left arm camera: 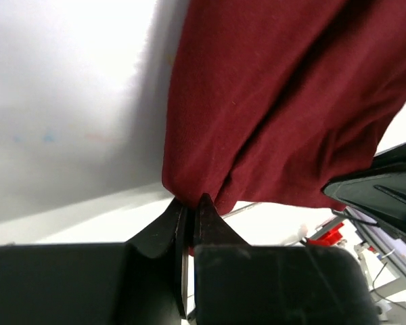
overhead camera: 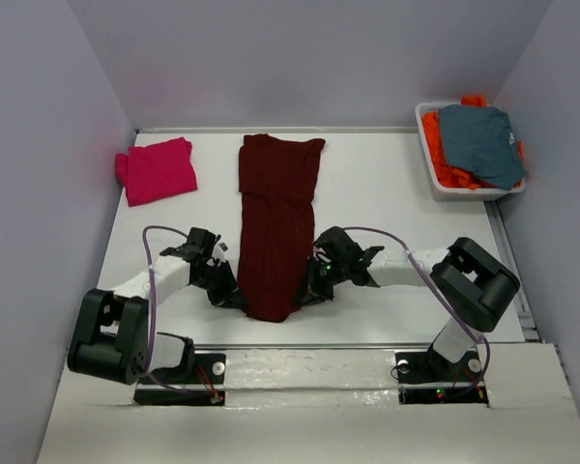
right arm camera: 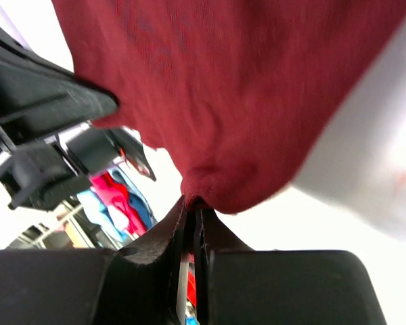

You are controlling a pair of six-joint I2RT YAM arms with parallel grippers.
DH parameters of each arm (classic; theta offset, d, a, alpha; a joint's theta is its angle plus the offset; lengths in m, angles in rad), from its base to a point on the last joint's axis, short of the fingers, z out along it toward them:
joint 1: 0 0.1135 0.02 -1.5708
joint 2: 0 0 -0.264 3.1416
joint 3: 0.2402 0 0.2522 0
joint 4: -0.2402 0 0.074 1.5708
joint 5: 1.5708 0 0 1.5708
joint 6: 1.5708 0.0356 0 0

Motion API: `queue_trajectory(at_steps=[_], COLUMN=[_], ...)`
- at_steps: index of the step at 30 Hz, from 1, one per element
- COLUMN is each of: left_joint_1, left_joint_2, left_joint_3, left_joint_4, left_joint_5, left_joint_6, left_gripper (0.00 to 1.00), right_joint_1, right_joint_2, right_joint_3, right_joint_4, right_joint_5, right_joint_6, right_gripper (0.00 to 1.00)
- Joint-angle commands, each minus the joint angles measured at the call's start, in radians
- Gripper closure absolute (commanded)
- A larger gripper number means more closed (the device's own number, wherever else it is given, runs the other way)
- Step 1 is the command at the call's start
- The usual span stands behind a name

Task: Fold and stack the t-shirts
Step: Fold the tshirt

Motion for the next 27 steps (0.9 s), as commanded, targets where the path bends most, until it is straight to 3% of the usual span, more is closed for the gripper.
queue_trajectory(at_steps=[1,6,15,27], left_joint_1=[0.002,0.002,-0.042,-0.042], left_joint_2=[-0.086,-0.154,-0.238,-0.238], left_joint_3=[-0.01,-0.051,-0.062,0.088], left_joint_4=[-0.095,-0.129,-0.187,-0.18], left_joint_5=[0.047,0.077,0.108,0.05], left_joint_6=[0.048,0.055,0.048,0.081], left_gripper=[0.94,0.94,0.94,0.94], right_joint_1=[-0.003,-0.003,-0.003,-0.003], right_joint_2=[-0.1,-0.2,-0.311,-0.326], right_joint_3=[0.042,0.068,0.038,0.035], right_joint_4=[-0.159,-0.329,-0.423,-0.494], right_joint_5=[-0.049,-0.044,-0.084,-0.093], right_joint_6=[-0.066,-0.121,-0.138,-0.161], right_gripper=[0.93,0.93,0.93,0.93])
